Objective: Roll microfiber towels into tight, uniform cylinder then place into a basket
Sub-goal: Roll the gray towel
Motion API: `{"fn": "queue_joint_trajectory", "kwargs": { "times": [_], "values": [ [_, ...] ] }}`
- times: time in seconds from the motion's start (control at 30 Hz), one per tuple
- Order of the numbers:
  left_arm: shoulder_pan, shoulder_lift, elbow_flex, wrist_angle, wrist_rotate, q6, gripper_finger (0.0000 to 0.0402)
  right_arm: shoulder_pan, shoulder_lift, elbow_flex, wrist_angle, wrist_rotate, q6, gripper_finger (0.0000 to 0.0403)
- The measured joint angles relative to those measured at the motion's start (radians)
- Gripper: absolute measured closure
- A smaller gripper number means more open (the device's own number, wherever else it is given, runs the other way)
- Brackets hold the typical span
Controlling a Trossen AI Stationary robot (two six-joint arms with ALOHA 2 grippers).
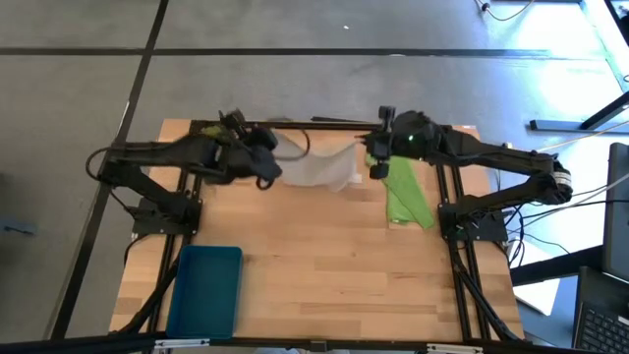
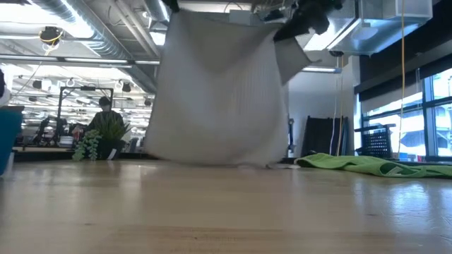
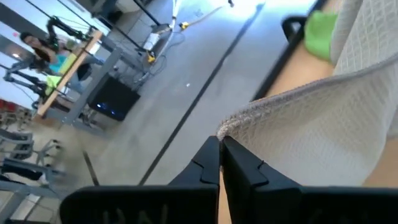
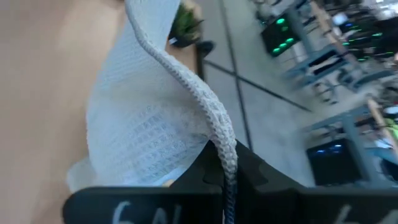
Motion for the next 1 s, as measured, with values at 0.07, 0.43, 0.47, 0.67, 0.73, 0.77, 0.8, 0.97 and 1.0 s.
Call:
{"fn": "queue_joint_trajectory", "kwargs": {
  "times": [0.07, 0.43, 0.47, 0.67, 0.73, 0.77, 0.8, 0.97, 1.0],
  "values": [
    [0.037, 0.0, 0.053, 0.0, 0.008, 0.043, 0.0402, -0.029, 0.0, 0.049, -0.006, 0.0, -0.017, 0.0399],
    [0.251, 0.001, 0.072, 0.038, 0.095, 0.144, 0.0402, -0.185, 0.016, 0.118, 0.022, -0.001, -0.051, 0.0399],
    [0.267, 0.001, 0.062, 0.06, 0.096, 0.171, 0.0402, -0.196, 0.025, 0.118, 0.03, -0.001, -0.059, 0.0399],
    [0.336, 0.001, -0.001, 0.248, 0.094, 0.365, 0.0402, -0.242, 0.092, 0.117, 0.159, -0.006, -0.111, 0.04],
    [0.351, 0.001, -0.018, 0.274, 0.095, 0.395, 0.0402, -0.246, 0.115, 0.117, 0.175, -0.006, -0.123, 0.04],
    [0.356, 0.001, -0.031, 0.274, 0.097, 0.397, 0.0402, -0.246, 0.125, 0.117, 0.172, -0.006, -0.125, 0.04],
    [0.36, 0.0, -0.047, 0.272, 0.106, 0.397, 0.0402, -0.246, 0.133, 0.117, 0.165, -0.006, -0.125, 0.04],
    [0.355, 0.001, -0.152, 0.257, 0.119, 0.396, 0.0402, -0.242, 0.164, 0.111, 0.065, -0.009, -0.101, 0.04],
    [0.349, 0.001, -0.169, 0.25, 0.12, 0.388, 0.0402, -0.238, 0.165, 0.111, 0.044, -0.008, -0.095, 0.04]
  ]
}}
